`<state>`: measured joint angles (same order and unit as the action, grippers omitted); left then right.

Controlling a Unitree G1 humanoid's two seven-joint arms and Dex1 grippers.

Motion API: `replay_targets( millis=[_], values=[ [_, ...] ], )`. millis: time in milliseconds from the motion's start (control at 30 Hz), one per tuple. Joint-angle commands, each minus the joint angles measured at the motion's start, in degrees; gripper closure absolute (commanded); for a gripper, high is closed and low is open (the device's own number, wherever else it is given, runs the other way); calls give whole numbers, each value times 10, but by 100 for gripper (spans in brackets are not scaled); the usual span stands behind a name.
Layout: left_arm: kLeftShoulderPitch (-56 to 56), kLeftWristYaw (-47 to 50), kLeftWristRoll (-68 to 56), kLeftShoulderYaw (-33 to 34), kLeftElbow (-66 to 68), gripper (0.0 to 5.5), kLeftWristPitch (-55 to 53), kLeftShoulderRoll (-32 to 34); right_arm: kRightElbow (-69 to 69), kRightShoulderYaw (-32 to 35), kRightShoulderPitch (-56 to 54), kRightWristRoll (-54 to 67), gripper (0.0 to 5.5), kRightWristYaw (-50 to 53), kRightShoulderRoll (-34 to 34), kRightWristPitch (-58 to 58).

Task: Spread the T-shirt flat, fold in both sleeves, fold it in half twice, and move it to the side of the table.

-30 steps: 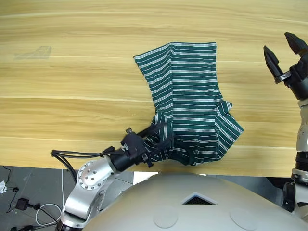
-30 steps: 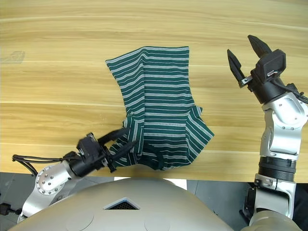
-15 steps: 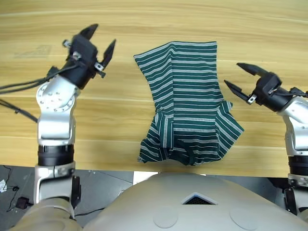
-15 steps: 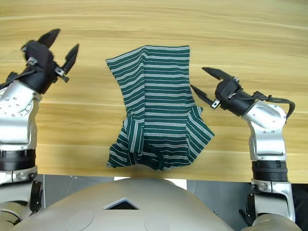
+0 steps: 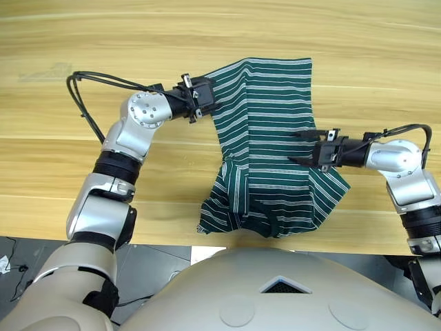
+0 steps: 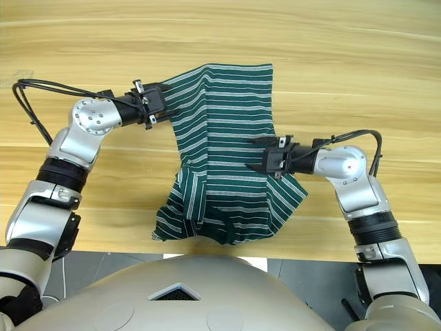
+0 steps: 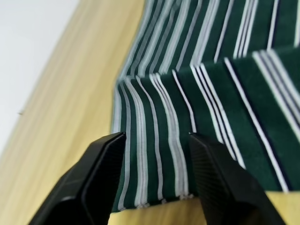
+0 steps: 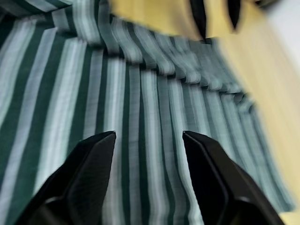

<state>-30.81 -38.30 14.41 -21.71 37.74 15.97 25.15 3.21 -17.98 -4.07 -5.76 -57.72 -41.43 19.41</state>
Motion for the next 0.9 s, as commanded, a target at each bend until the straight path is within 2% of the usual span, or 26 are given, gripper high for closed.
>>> replay_targets(
  millis=[33, 233, 533, 900],
  values=[
    [-48, 26, 37, -22, 89, 302, 34, -37, -5, -17, 15, -12, 285, -34, -35, 5],
    [-78, 73, 94, -55, 201, 302, 84, -49, -9, -23, 27, -13, 285, -38, -45, 10],
    [-108, 92, 132, -62, 273, 302, 120, 46, -27, -12, 61, 3, 285, -30, -52, 7],
    [-84, 90, 144, -83, 295, 302, 141, 40, -16, -15, 81, 11, 285, -18, -39, 9]
  ],
)
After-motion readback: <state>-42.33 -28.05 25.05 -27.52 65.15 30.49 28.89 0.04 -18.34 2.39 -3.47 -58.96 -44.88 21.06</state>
